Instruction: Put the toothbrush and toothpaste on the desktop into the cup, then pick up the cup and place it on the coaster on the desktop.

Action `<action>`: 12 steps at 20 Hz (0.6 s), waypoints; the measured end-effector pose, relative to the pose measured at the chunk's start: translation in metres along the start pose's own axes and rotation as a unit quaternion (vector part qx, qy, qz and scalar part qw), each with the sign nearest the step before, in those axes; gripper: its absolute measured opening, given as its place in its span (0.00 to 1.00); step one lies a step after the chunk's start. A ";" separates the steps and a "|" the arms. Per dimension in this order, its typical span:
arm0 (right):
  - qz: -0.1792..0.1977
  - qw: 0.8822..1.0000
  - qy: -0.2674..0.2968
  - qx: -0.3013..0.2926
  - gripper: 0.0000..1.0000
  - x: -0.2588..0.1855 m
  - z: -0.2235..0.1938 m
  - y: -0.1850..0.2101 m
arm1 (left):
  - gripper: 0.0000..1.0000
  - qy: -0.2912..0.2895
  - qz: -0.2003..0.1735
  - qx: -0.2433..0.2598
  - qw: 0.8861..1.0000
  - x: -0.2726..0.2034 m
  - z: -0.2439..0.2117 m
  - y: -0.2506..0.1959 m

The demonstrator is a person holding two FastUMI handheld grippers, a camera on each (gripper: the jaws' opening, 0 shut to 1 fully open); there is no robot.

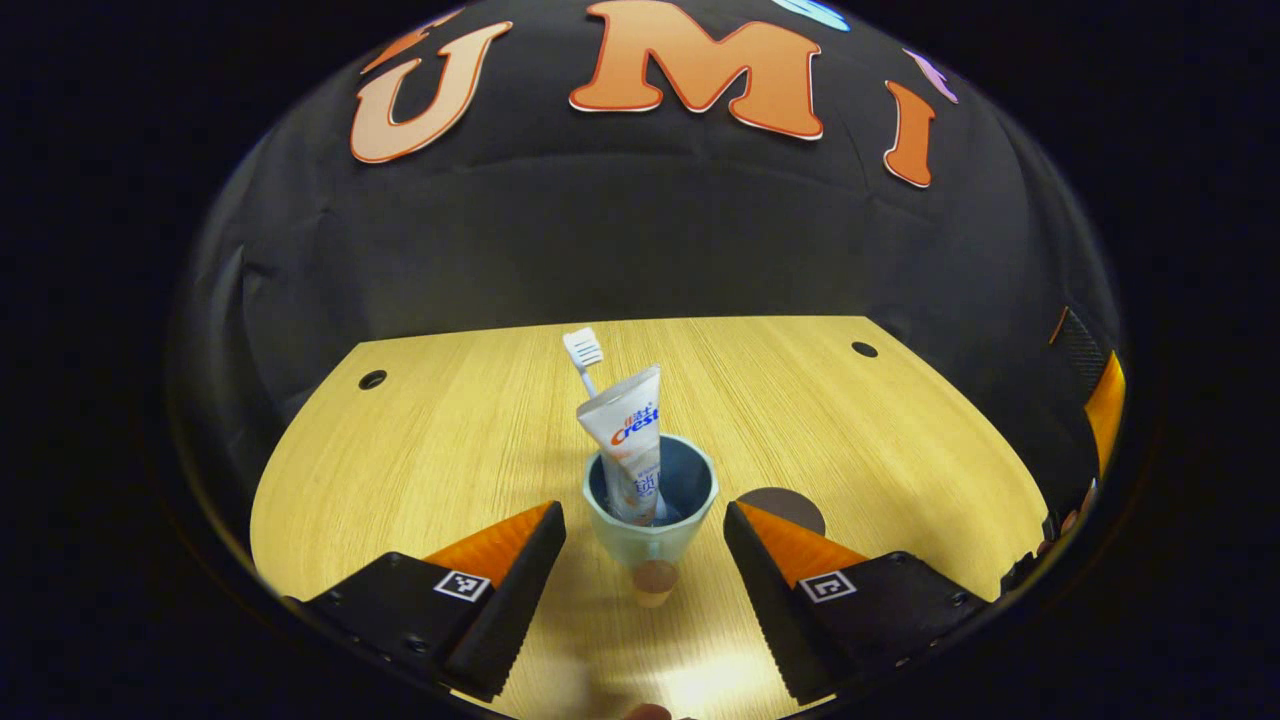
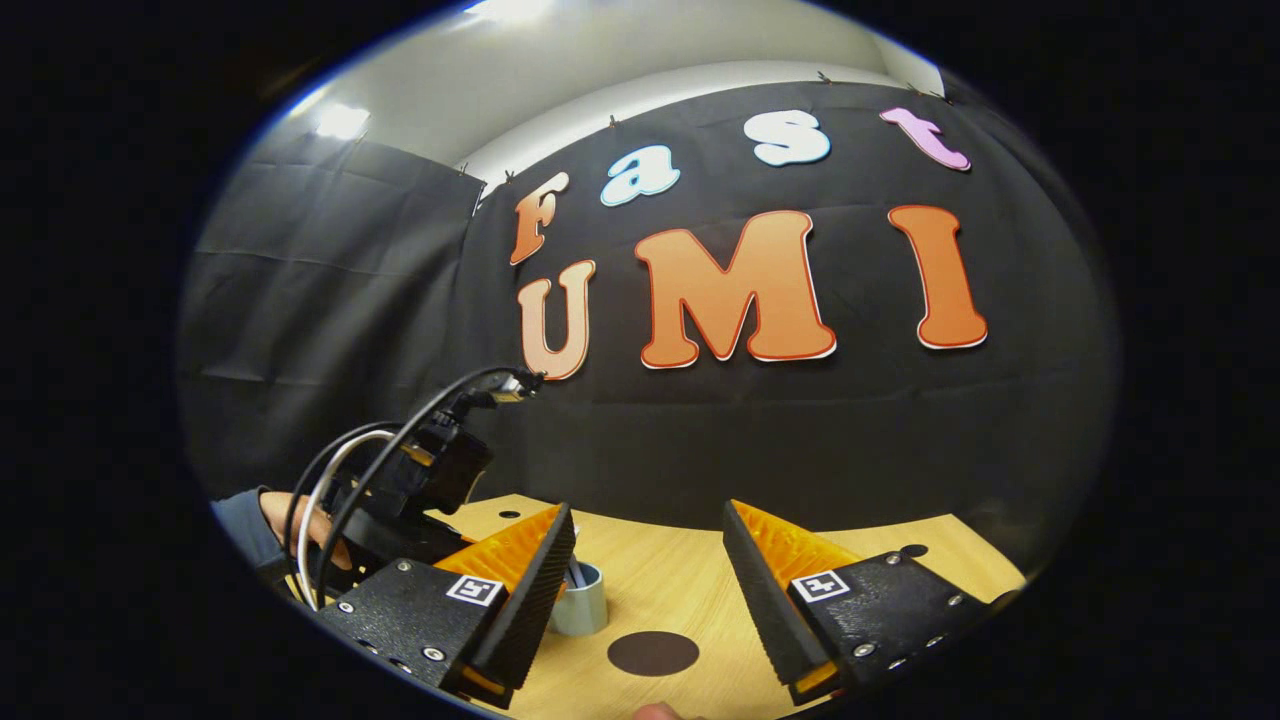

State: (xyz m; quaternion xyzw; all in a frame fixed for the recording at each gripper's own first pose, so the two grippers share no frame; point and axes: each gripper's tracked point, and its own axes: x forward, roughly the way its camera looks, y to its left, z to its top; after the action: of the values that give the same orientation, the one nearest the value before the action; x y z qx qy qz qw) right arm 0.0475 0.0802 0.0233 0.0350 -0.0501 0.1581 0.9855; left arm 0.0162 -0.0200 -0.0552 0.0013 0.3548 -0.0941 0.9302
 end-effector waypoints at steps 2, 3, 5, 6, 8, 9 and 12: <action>0.004 1.000 0.005 -0.012 0.90 -0.012 -0.003 0.000 | 0.96 0.038 0.001 -0.007 0.999 0.009 -0.019 -0.005; 0.007 1.000 0.012 -0.017 0.92 -0.016 -0.005 -0.002 | 0.96 0.051 0.002 -0.016 0.999 0.016 -0.025 -0.006; 0.008 0.999 0.020 -0.028 0.93 -0.025 -0.009 -0.004 | 0.96 0.072 0.003 -0.025 0.997 0.024 -0.035 -0.006; 0.009 0.999 0.019 -0.033 0.94 -0.029 -0.008 -0.005 | 0.96 0.082 0.000 -0.031 0.996 0.028 -0.039 -0.008; 0.011 0.999 0.015 -0.034 0.94 -0.037 -0.008 -0.007 | 0.95 0.102 0.003 -0.033 0.994 0.033 -0.050 -0.008; 0.012 0.999 0.015 -0.031 0.94 -0.040 -0.009 -0.008 | 0.94 0.110 0.007 -0.034 0.993 0.033 -0.052 -0.007; 0.007 1.000 0.017 -0.023 0.95 -0.048 -0.012 -0.012 | 0.82 0.118 0.025 -0.034 0.992 0.033 -0.057 0.001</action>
State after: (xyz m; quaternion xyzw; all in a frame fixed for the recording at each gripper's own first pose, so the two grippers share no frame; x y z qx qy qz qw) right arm 0.0072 0.0554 0.0057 0.0090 -0.0369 0.1643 0.9857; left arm 0.0028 -0.0206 -0.1194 -0.0102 0.4650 -0.0575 0.8834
